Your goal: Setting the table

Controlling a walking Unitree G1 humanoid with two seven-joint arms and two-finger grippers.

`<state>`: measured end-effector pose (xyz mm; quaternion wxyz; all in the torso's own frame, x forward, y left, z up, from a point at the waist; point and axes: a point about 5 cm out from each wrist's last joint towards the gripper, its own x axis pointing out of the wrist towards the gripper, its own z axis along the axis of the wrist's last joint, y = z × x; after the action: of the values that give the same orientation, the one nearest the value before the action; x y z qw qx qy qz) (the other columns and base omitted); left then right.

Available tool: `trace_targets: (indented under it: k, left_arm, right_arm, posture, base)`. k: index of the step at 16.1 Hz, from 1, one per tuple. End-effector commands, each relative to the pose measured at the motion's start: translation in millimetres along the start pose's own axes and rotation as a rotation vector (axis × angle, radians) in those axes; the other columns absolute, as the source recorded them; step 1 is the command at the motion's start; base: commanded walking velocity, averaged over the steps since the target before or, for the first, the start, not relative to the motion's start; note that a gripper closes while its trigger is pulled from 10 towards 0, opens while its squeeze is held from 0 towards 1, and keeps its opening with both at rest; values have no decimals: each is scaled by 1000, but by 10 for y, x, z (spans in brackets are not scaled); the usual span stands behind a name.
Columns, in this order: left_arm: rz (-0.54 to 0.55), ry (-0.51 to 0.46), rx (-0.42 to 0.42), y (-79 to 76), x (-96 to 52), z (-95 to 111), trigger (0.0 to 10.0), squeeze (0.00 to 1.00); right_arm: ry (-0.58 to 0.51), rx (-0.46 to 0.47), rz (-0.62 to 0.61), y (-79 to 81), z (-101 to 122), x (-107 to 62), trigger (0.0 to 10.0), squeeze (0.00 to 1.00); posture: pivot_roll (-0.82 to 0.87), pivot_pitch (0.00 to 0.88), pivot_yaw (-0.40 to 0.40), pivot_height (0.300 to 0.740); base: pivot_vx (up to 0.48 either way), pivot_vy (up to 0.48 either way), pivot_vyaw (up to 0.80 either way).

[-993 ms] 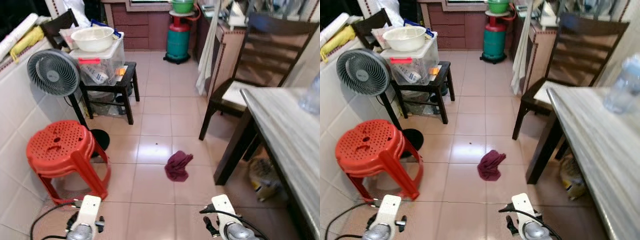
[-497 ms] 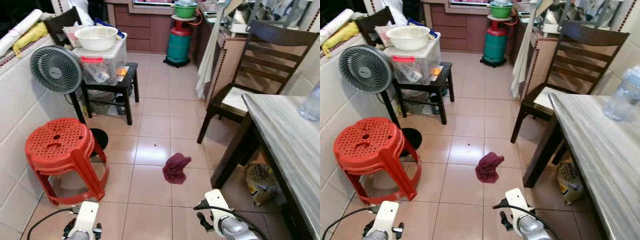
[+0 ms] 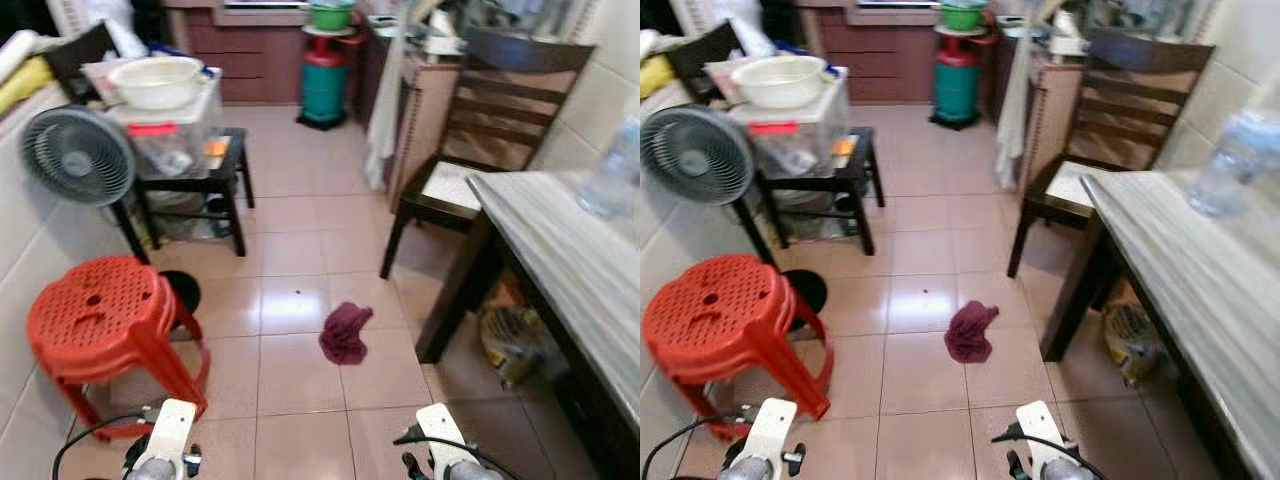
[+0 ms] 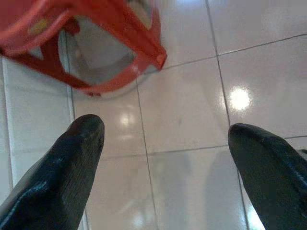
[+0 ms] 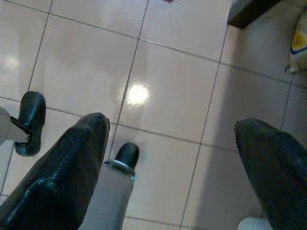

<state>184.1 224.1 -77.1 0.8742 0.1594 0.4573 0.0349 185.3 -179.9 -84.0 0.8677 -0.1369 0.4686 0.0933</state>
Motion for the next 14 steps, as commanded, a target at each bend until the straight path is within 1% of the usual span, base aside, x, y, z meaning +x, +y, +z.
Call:
trace_targets:
  k: [1,5,8,12,14]
  left_arm:
    - [-8,8,14,3,-1,-15,10000,0]
    - [-9,3,24,-4,2,7,10000,0]
    - [-6,1,23,3,5,17,10000,0]
    - [-3,9,26,13,4,3,10000,0]
    - [-4,5,25,15,2,1,10000,0]
  right_arm:
    - [-2,14,-5,-2,9,2,10000,0]
    - [-17,43,12,49,45,10,10000,0]
    - [-28,38,13,58,67,13,10000,0]
    - [-39,47,17,77,100,18,10000,0]
    - [-51,49,18,73,131,21,10000,0]
  posture:
    - [-94,0,3,740]
    - [-91,0,10,740]
    - [-90,0,19,740]
    - [-88,0,33,740]
    - [-90,0,35,740]
  base:
    - [0,341,0]
    - [0,343,0]
    - [0,349,0]
    - [0,353,770]
    - [0,480,784]
